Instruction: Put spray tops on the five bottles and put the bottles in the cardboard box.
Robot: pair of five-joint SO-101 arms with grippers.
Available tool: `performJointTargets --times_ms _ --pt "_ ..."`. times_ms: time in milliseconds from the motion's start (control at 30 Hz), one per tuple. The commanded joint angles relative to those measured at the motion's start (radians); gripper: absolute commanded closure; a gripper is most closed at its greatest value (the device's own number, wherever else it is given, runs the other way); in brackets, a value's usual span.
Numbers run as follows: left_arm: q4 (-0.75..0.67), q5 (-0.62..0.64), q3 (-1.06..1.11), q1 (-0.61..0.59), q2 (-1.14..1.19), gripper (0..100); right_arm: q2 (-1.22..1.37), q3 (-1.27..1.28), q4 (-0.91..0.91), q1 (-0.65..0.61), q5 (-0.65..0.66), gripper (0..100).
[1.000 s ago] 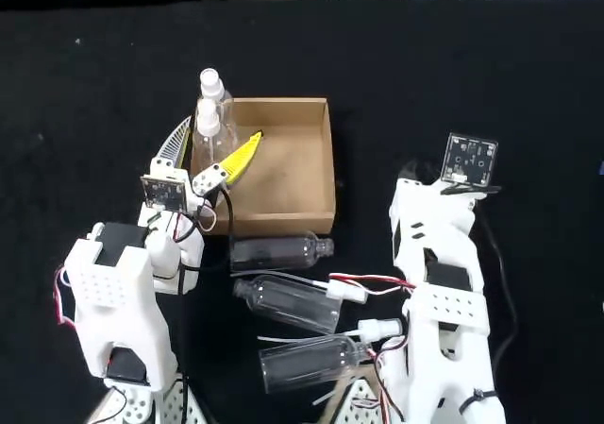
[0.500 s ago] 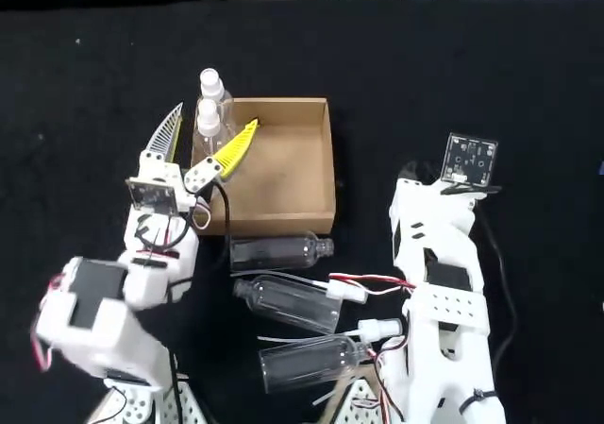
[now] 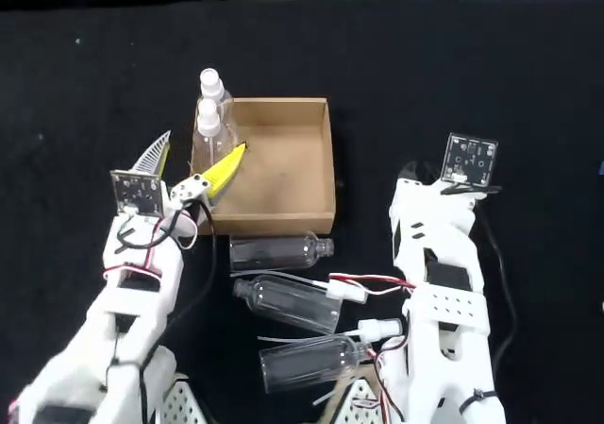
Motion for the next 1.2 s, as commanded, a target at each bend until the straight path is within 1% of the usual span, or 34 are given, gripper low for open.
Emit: performJointTargets --times_ms 0,200,333,500,533,600,667,700,800,967,1067,1167 --pt "0.338 0.011 -0.010 -0.004 -0.273 62 -0.019 -0.002 -0.029 -0.008 -0.008 94.6" --pt "0.752 0.012 -0.033 -0.008 -0.540 62 -0.018 0.001 -0.029 -0.009 -0.008 94.6" --pt "0.962 0.012 -0.027 -0.038 -0.697 62 -0.018 0.005 -0.029 -0.009 -0.008 94.6" --pt "1.117 0.003 -0.021 -0.058 -0.931 62 -0.018 0.007 -0.029 -0.009 -0.008 94.6" --pt "1.145 0.003 -0.001 -0.074 -0.979 62 -0.018 0.007 -0.029 -0.008 -0.008 94.6" --pt "1.203 0.008 0.074 -0.148 -1.082 62 -0.018 0.007 -0.029 -0.008 -0.008 94.6" --pt "1.214 0.011 0.150 -0.188 -1.178 62 -0.018 0.008 -0.029 -0.008 -0.008 94.6" --pt "1.204 0.009 0.163 -0.202 -1.185 62 -0.018 0.008 -0.029 -0.009 -0.008 94.6" --pt "1.204 0.005 0.122 -0.211 -1.105 62 -0.018 0.008 -0.029 -0.009 -0.008 94.6" --pt "1.343 0.003 -0.084 -0.143 -0.934 62 -0.018 0.007 -0.029 -0.009 -0.008 94.6" --pt "1.358 -0.005 -0.196 -0.107 -0.799 62 -0.018 0.007 -0.029 -0.009 -0.008 94.6" --pt "1.366 -0.058 -0.286 -0.101 -0.669 62 -0.018 0.007 -0.029 -0.009 -0.008 94.6"
